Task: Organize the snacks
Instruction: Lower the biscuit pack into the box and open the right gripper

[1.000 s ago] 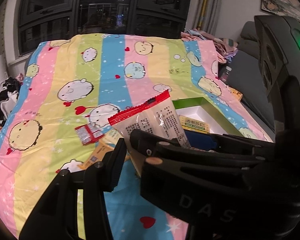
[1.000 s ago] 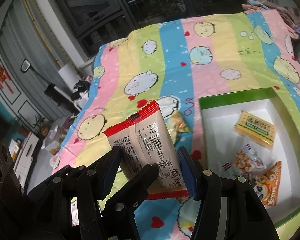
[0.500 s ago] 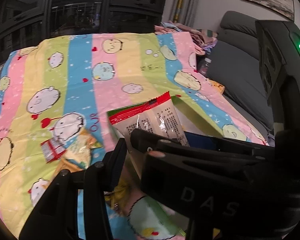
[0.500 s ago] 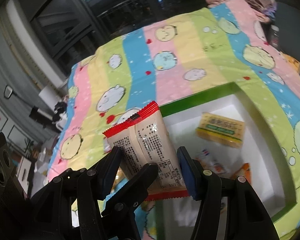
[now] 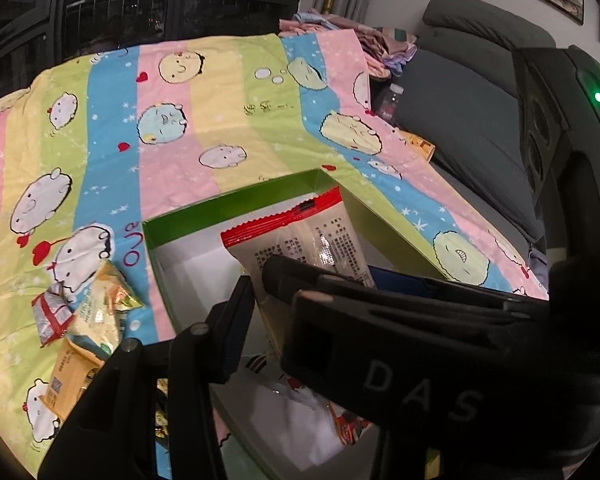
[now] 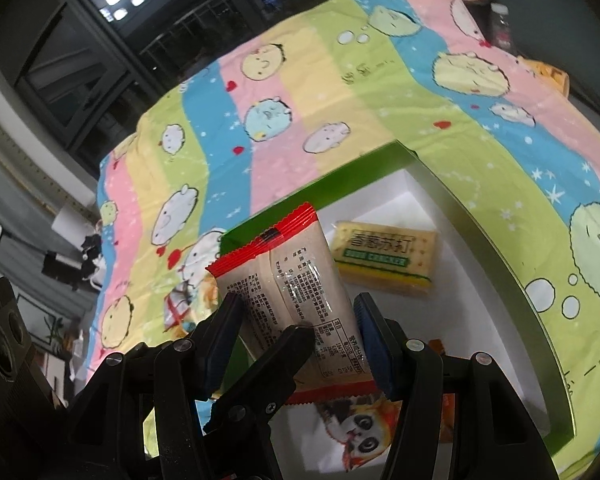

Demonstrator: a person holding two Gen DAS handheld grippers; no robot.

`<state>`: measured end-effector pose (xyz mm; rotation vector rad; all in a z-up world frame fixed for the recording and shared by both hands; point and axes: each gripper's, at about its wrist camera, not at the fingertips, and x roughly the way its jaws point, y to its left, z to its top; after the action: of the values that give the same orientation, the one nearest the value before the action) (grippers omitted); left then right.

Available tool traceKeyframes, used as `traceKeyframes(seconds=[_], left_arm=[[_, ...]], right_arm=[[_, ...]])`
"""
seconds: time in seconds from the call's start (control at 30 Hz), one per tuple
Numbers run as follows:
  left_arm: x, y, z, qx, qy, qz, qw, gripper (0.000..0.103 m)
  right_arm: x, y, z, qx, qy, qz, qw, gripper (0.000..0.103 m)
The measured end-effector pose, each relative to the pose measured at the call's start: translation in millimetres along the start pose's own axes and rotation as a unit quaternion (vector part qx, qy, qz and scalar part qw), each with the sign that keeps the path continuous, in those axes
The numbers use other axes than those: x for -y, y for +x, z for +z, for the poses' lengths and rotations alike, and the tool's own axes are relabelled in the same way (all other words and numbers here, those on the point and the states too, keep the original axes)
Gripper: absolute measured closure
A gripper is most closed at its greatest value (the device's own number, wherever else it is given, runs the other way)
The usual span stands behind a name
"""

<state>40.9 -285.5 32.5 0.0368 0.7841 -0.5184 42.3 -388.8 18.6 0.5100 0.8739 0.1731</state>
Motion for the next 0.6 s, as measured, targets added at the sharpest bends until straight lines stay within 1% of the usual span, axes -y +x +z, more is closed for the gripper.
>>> traceKeyframes(seconds=[0.3, 0.6], left_arm=[[-0.2, 18.1, -2.8, -0.024, -0.015, -0.014, 0.9995, 0.063], [-2.2, 29.9, -6.8, -0.039, -0.029, -0.023, 0.9986, 0.063]], right_arm=[[14.4, 11.4, -0.9, -0.02, 0.02, -0.018, 0.999, 0.043], [20.2, 20.7, -2.4, -0.035, 0.028, -0.033, 0.998, 0.043]])
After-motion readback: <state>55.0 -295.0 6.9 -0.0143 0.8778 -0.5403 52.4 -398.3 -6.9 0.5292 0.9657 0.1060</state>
